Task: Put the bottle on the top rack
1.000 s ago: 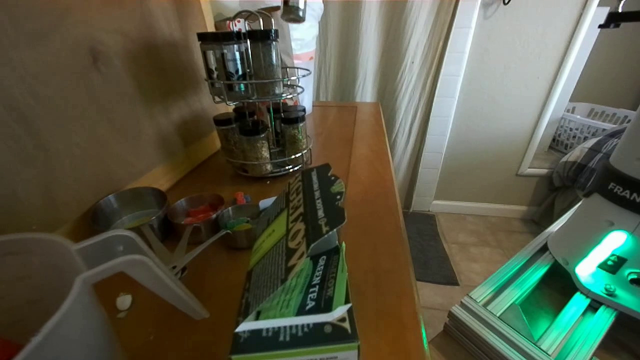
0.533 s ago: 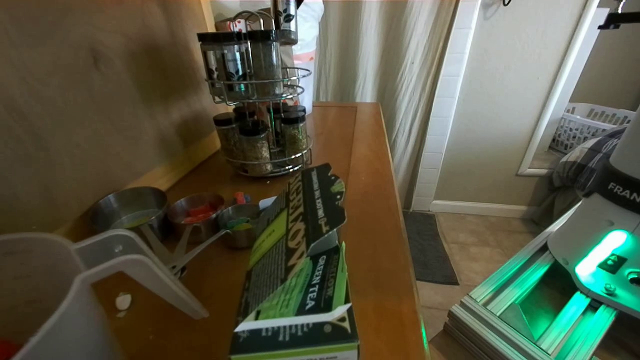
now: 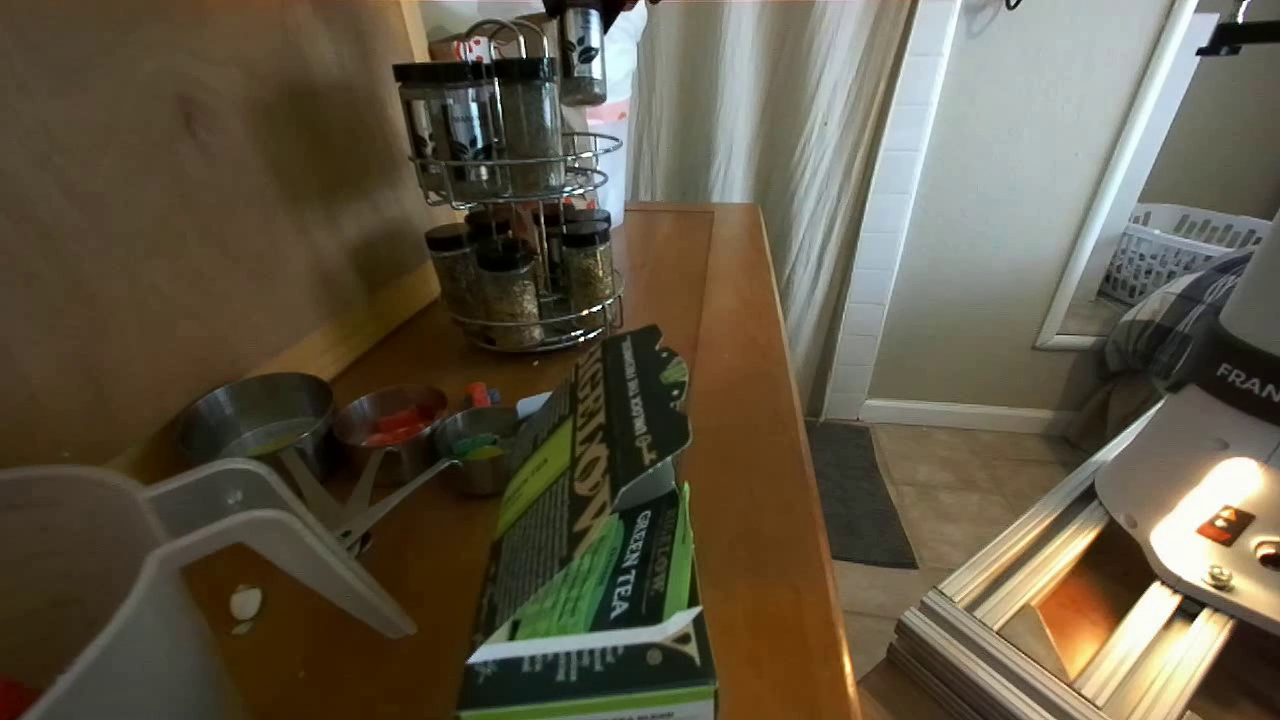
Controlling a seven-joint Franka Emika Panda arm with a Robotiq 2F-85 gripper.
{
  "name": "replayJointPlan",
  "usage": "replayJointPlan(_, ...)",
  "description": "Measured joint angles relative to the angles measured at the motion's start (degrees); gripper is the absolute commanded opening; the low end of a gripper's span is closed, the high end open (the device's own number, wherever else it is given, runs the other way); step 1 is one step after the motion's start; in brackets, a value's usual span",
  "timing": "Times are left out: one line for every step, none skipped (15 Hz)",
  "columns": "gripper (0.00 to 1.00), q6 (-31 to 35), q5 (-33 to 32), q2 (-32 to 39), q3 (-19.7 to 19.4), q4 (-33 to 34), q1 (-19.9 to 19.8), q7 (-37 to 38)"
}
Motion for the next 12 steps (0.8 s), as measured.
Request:
replayJointPlan(0.25, 0.39, 0.00, 0.24, 0.77, 0.00, -0.90, 0.00)
replayJointPlan(0.25, 1.13, 0.00, 0.58, 1.52, 0.00, -1.79, 0.00)
replayJointPlan(0.25, 1.97, 0.00, 0.97, 2.20, 0.00, -2.69, 0.00)
replayJointPlan(0.25, 2.73, 0.00, 1.37, 2.86, 0.00, -3.59, 0.00)
replayJointPlan(0.25, 3.52, 0.00, 1.83, 3.48, 0.01, -4.44, 0.00)
replayJointPlan(0.25, 4.07, 0.00, 2.33, 4.06, 0.01, -5.19, 0.00)
replayJointPlan(0.25, 4.29, 0.00, 2.86, 4.60, 0.02, -5.77, -0.05)
replayJointPlan(0.25, 4.45, 0.00, 3.45, 5.13, 0.04, -6.24, -0.14)
replayJointPlan(0.25, 4.65, 0.00, 4.02, 5.72, 0.06, -6.72, -0.20)
replayJointPlan(0.25, 5.07, 0.00, 4.59, 6.38, 0.09, -7.25, -0.26)
replayJointPlan(0.25, 5.69, 0.00, 5.12, 7.01, 0.14, -7.80, -0.33)
replayJointPlan(0.25, 6.20, 0.00, 5.56, 7.58, 0.17, -8.39, -0.50)
